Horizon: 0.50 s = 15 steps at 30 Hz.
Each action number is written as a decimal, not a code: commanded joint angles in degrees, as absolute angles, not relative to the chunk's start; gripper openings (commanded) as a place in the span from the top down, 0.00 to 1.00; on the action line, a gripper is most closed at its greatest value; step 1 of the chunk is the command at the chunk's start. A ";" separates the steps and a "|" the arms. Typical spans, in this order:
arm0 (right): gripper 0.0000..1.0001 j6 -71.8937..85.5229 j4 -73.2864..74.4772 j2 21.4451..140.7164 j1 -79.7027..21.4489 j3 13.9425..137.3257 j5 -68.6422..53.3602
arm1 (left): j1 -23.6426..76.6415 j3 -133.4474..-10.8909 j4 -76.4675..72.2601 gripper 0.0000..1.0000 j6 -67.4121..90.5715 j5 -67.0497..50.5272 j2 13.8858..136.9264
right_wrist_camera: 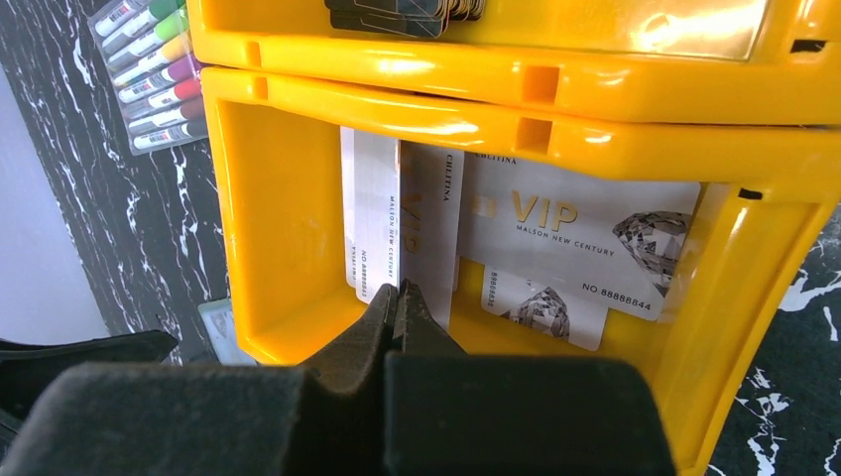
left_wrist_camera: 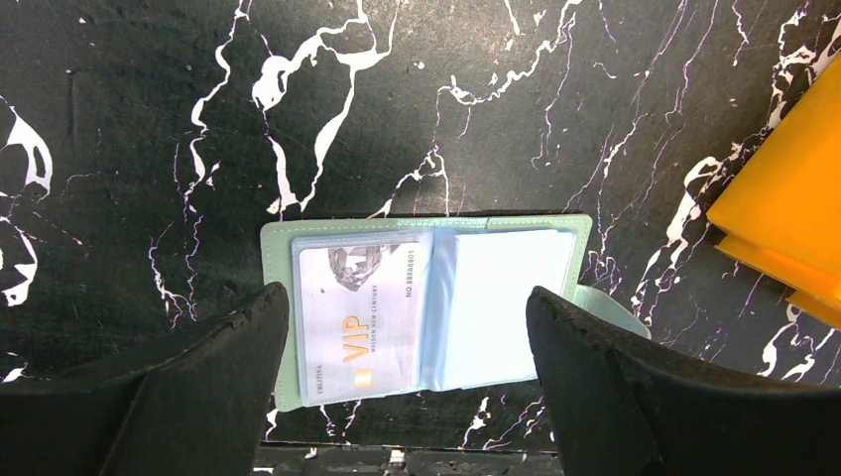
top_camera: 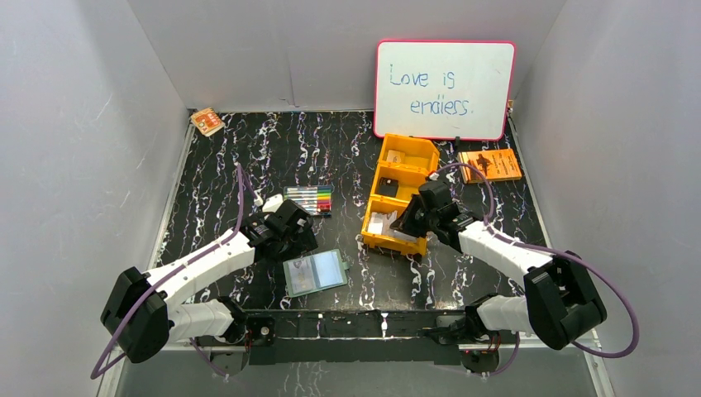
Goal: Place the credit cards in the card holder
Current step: Pick up the credit card from the storage box.
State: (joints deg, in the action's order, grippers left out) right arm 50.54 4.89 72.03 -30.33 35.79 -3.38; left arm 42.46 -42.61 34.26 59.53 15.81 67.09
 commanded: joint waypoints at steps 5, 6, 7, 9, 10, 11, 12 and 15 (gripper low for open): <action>1.00 52.08 5.00 69.14 -29.96 37.21 -2.70 | 42.22 -43.71 34.58 0.14 58.94 16.47 66.66; 1.00 52.45 5.13 68.29 -29.85 37.13 -2.22 | 42.20 -43.61 34.68 0.14 58.96 16.52 66.44; 1.00 52.61 5.35 67.27 -29.83 37.17 -1.86 | 42.27 -43.52 34.71 0.14 58.97 16.64 66.26; 1.00 53.11 6.66 65.54 -29.64 37.88 -1.72 | 42.23 -43.50 34.82 0.14 59.00 16.90 65.89; 1.00 53.30 7.54 64.77 -29.55 38.51 -1.80 | 42.23 -43.60 34.93 0.14 59.02 17.14 65.77; 1.00 53.54 8.56 64.05 -29.41 39.21 -1.84 | 42.26 -43.74 35.13 0.14 58.98 17.33 65.63; 1.00 53.73 9.62 63.33 -29.40 40.30 -1.87 | 42.21 -43.83 35.30 0.14 58.98 17.58 65.45; 1.00 54.96 12.96 62.24 -29.14 42.92 -1.85 | 42.25 -44.15 35.42 0.14 58.93 18.20 64.98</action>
